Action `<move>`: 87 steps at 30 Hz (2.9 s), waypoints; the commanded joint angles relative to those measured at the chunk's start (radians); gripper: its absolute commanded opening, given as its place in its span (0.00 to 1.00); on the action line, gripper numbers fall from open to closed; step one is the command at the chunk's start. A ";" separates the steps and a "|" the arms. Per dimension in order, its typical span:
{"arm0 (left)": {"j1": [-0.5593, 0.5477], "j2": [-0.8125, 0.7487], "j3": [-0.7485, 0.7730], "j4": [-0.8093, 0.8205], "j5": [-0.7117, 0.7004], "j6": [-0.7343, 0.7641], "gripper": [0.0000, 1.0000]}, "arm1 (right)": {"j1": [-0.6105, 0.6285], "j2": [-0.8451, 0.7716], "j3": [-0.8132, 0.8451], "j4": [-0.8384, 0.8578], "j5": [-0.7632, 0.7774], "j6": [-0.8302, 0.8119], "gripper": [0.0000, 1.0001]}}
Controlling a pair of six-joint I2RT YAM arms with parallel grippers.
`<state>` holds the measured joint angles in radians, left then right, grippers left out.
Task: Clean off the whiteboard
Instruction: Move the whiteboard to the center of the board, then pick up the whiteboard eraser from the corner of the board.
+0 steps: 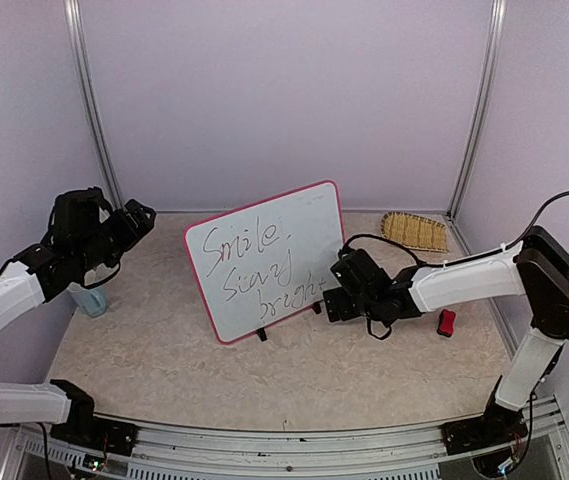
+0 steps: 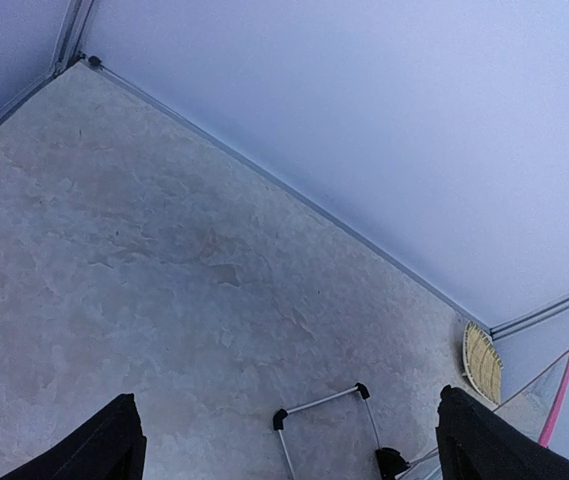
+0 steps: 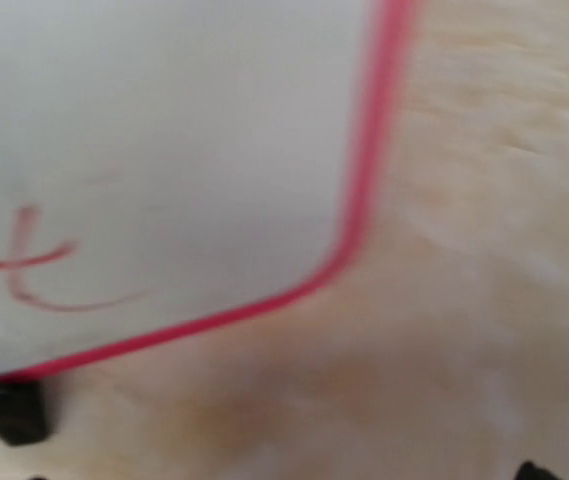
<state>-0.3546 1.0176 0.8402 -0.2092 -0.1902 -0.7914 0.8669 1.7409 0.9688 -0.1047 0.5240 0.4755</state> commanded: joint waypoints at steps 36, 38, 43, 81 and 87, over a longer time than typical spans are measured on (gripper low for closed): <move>0.051 0.058 -0.100 0.073 0.081 -0.053 0.99 | -0.410 -0.388 -0.260 -0.406 -0.021 0.523 1.00; 0.051 0.061 -0.102 0.079 0.088 -0.052 0.99 | -0.424 -0.396 -0.266 -0.418 -0.010 0.528 1.00; 0.051 0.062 -0.105 0.088 0.093 -0.049 0.99 | -0.479 -0.408 -0.296 -0.395 -0.023 0.497 0.97; 0.051 0.080 -0.119 0.115 0.122 -0.064 0.99 | -0.529 -0.321 -0.334 -0.274 -0.017 0.408 0.51; 0.051 0.080 -0.120 0.117 0.124 -0.068 0.99 | -0.532 -0.316 -0.341 -0.263 -0.023 0.407 0.49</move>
<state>-0.3092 1.0939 0.7277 -0.1196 -0.0780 -0.8570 0.3500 1.4101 0.6289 -0.3889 0.4820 0.8833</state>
